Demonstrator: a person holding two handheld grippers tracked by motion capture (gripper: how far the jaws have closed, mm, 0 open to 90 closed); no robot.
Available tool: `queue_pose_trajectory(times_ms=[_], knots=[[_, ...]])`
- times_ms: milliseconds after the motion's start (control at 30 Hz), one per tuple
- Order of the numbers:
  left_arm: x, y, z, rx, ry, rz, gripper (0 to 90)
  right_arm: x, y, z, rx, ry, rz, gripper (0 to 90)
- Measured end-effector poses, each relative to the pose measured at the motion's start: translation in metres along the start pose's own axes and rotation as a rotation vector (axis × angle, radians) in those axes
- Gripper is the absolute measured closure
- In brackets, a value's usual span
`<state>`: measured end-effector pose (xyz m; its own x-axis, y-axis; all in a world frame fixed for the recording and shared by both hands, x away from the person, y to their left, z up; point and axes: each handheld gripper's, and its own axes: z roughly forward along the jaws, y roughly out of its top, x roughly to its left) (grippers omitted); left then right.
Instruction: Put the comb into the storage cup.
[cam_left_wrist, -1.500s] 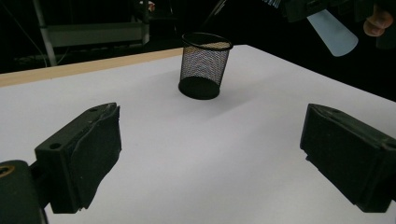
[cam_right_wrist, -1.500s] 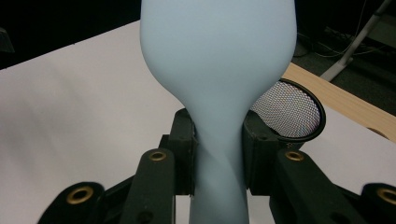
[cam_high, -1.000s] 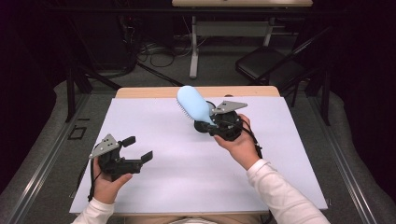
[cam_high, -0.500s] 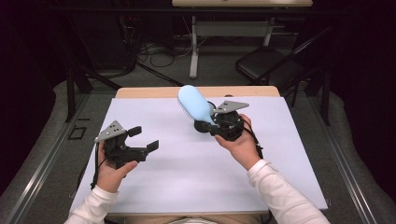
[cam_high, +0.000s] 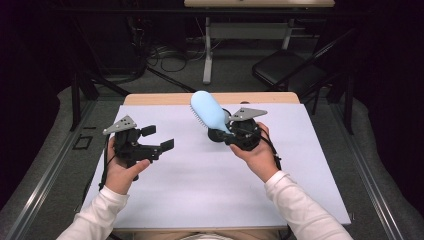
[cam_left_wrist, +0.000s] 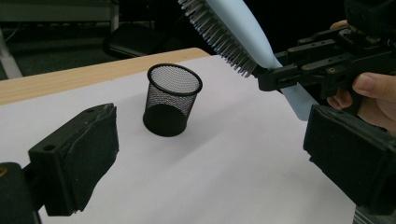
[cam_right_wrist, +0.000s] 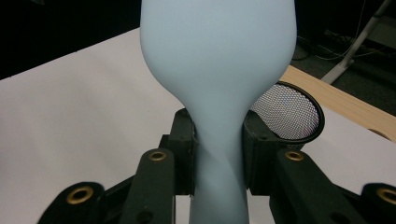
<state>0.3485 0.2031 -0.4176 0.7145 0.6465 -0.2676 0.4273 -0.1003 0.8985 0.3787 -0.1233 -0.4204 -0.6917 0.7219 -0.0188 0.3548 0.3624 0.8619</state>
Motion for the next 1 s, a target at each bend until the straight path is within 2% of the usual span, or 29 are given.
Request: queue_pose_trajectory(times_ms=[433, 567, 800, 1000], knots=[[0.009, 0.016, 0.009, 0.003, 0.003, -0.072, 0.5, -0.002, 0.001, -0.002, -0.009, -0.004, 0.002, 69.3], [0.010, 0.021, 0.011, -0.005, 0.011, -0.070, 0.5, -0.001, 0.002, -0.002, -0.018, -0.008, 0.007, 69.3], [0.010, 0.029, 0.017, 0.032, 0.010, -0.065, 0.5, 0.000, 0.003, -0.001, -0.018, -0.005, 0.004, 69.3], [0.008, 0.038, 0.021, 0.034, 0.008, -0.069, 0.5, 0.000, 0.003, -0.002, -0.025, -0.006, 0.004, 69.3]])
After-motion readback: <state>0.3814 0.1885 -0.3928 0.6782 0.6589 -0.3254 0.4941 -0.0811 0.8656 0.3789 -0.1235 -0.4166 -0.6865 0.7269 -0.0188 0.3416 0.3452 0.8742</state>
